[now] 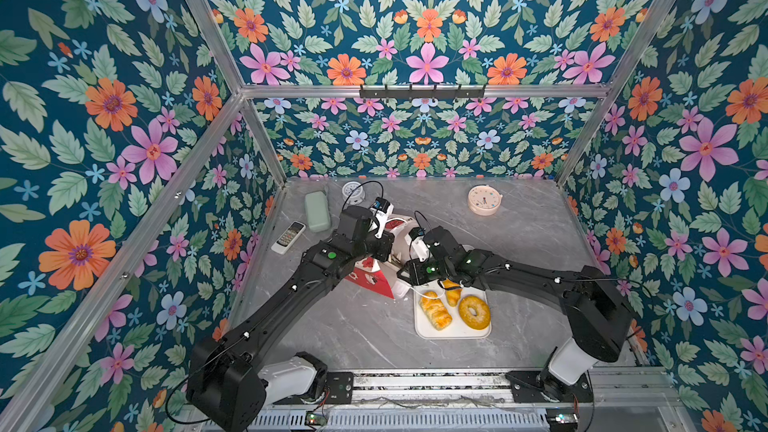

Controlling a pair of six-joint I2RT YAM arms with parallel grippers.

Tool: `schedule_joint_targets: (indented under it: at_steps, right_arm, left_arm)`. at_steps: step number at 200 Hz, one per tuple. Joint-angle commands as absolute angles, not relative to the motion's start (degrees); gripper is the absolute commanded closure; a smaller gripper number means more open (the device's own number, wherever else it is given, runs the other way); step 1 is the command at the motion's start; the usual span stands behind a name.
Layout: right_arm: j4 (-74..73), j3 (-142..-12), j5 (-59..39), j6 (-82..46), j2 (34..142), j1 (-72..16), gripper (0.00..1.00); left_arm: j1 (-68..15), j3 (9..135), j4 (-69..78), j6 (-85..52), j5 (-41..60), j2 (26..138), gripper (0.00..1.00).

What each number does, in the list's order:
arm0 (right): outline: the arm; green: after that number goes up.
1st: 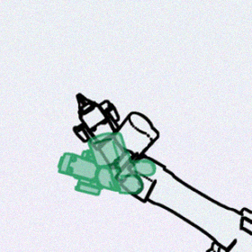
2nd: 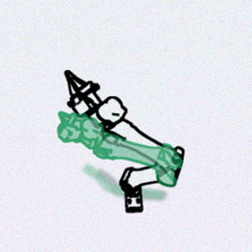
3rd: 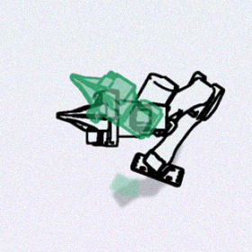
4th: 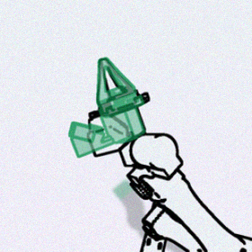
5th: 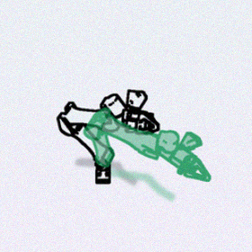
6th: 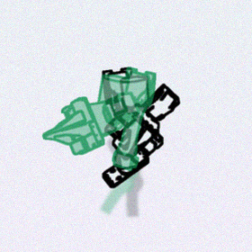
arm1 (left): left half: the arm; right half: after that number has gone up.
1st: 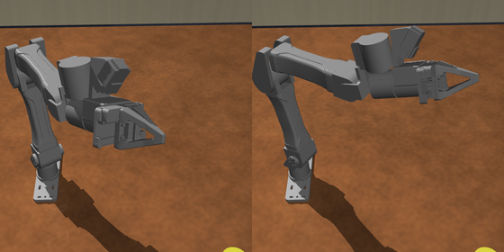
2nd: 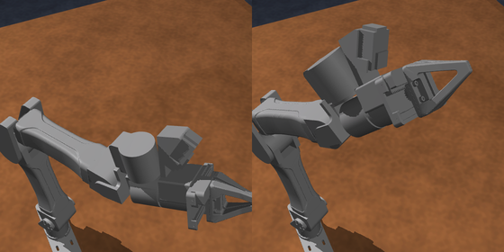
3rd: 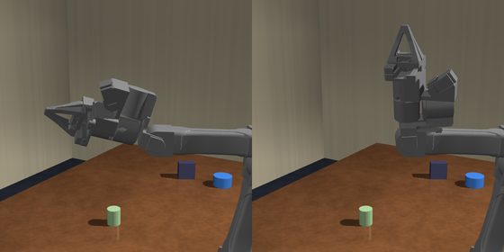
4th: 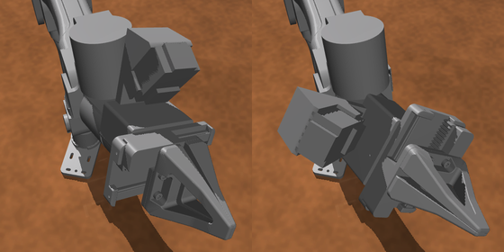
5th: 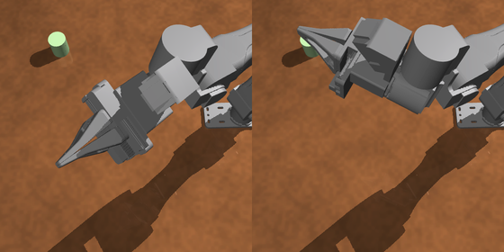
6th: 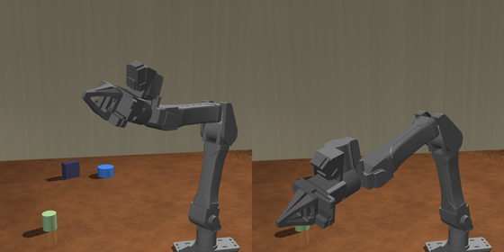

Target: Take the fake bread out of the paper bag

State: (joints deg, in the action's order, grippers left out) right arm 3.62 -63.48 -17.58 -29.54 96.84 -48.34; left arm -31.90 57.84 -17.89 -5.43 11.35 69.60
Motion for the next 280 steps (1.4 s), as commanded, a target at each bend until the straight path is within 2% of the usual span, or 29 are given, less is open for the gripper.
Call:
schedule_joint_targets:
  at_steps: [1,68,116,158,177,280]
  right_arm:
    - [1.4,-64.7,-18.6,-29.8,98.3,-48.3,0.58]
    - [1.1,-67.2,-19.7,-30.9,103.3,-48.3,0.59]
    - [0.0,-68.0,-22.1,-32.5,105.7,-48.3,0.63]
    - [0.0,-68.8,-22.5,-32.6,106.0,-48.3,0.73]
    - [0.4,-68.9,-22.3,-32.5,105.7,-48.3,0.83]
    - [4.7,-63.8,-16.4,-30.1,96.8,-48.3,0.96]
  left_arm:
    - [-32.2,57.7,-15.7,-5.2,12.1,69.2,1.00]
    - [-32.9,57.7,-14.3,-5.3,12.6,69.6,1.00]
    - [-33.1,57.7,-13.7,-5.3,12.0,69.3,1.00]
    - [-33.1,57.4,-13.6,-5.4,11.5,69.0,1.00]
    - [-33.1,57.2,-13.5,-5.4,11.1,69.1,1.00]
    - [-33.1,56.5,-12.5,-5.7,8.7,67.9,1.00]
